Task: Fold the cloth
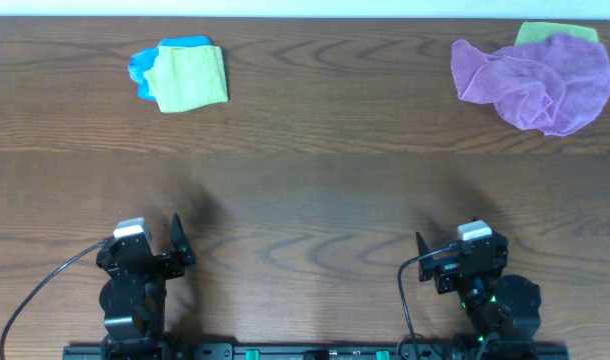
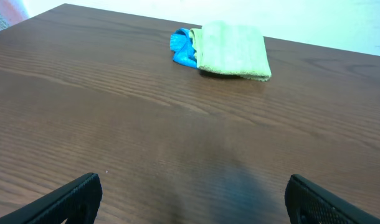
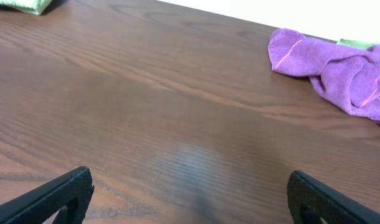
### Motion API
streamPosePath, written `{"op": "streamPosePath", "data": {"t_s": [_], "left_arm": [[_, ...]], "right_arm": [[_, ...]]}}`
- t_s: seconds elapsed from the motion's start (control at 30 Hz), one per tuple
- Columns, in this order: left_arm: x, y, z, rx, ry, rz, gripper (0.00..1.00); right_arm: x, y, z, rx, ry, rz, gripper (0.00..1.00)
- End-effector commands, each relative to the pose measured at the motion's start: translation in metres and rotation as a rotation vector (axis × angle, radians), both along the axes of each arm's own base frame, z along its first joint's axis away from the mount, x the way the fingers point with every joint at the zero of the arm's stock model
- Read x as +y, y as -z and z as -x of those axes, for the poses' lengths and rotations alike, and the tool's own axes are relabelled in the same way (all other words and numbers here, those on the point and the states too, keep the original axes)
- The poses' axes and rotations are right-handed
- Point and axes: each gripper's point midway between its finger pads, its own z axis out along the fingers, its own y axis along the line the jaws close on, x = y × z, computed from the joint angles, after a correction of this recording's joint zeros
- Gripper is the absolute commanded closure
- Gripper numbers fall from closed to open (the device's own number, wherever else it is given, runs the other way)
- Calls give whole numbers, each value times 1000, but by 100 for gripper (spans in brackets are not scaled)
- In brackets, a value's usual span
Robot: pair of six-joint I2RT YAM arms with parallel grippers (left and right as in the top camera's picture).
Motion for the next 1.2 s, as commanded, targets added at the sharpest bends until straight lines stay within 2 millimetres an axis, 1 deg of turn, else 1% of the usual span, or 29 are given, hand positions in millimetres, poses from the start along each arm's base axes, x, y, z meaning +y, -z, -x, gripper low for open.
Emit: {"op": "streamPosePath", "data": {"t_s": [0.0, 0.1, 0.3, 0.4, 0.5, 0.67, 0.7, 0.73, 0.8, 0.83, 0.93, 1.0, 1.13, 1.17], "left_arm": [[2, 10, 1, 24, -8, -17, 5], [2, 10, 1, 24, -8, -17, 5], [2, 10, 1, 24, -8, -17, 5], [2, 10, 1, 24, -8, -17, 5], [2, 10, 1, 24, -8, -17, 5], [2, 10, 1, 24, -8, -17, 5], [2, 10, 1, 24, -8, -17, 5], [2, 10, 1, 24, -8, -17, 5], [2, 10, 1, 24, -8, -17, 5], [2, 10, 1, 24, -8, -17, 5], [2, 10, 1, 24, -8, -17, 5], [2, 10, 1, 24, -8, -17, 5], [2, 10, 1, 24, -8, -17, 5], [2, 10, 1, 24, -8, -17, 5]], "right_arm": [[-1, -2, -1, -18, 3, 1, 1], [-6, -4, -3, -30, 31, 23, 1], [-2, -2, -1, -19, 5, 9, 1], [0, -7, -3, -38, 2, -13, 1], [0, -34, -10, -131, 34, -120, 1], [0, -86, -16, -335, 32, -186, 1], [-3, -99, -17, -387, 47, -194, 1], [-11, -106, -18, -415, 98, -224, 1], [-29, -111, -25, -431, 207, -271, 1], [-34, -111, -30, -429, 239, -273, 1], [-38, -110, -52, -391, 264, -327, 1], [-41, -108, -75, -318, 283, -320, 1], [-49, -104, -129, -167, 313, -301, 1], [-51, -100, -145, -120, 324, -297, 1]]}}
